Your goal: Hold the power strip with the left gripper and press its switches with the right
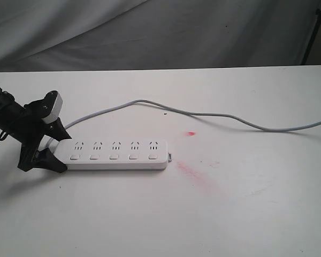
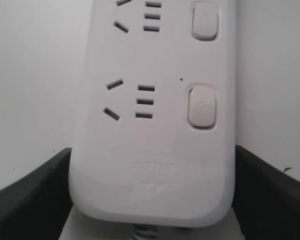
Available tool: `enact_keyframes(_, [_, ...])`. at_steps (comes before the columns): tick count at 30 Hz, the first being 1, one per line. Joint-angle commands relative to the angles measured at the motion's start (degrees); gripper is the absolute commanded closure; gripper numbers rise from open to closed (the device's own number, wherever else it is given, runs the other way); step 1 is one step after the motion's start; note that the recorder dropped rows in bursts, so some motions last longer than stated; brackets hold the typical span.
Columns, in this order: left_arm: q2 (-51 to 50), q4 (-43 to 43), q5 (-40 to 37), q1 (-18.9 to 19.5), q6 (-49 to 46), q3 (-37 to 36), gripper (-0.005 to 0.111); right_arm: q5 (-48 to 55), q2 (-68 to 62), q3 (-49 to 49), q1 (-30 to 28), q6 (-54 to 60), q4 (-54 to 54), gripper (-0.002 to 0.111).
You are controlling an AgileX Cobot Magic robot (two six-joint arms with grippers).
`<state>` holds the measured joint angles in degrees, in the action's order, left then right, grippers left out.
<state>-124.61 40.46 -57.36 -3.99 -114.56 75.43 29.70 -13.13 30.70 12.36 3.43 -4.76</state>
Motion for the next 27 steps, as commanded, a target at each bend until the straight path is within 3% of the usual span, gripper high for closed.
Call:
enact_keyframes(1, [0.03, -0.43, 0.42, -0.1, 0.59, 0.2, 0.041, 4.53, -8.27, 9.35, -0.36, 0.14, 1.16, 0.108])
enact_keyframes(8, [0.03, -0.43, 0.42, -0.1, 0.59, 0.2, 0.041, 5.68, -20.7, 15.93, -0.36, 0.14, -3.16, 0.108])
enact_keyframes(13, [0.03, -0.43, 0.42, -0.1, 0.59, 0.2, 0.041, 11.92, -27.72, 16.06, 0.14, 0.07, -8.55, 0.108])
enact_keyframes(22, [0.03, -0.43, 0.42, -0.1, 0.59, 0.2, 0.041, 13.15, -42.38, 16.45, 12.29, 14.26, -14.32, 0.108])
enact_keyframes(27, [0.03, -0.43, 0.42, -0.1, 0.59, 0.2, 0.041, 13.28, -53.14, 22.49, 15.02, 24.47, -18.7, 0.108])
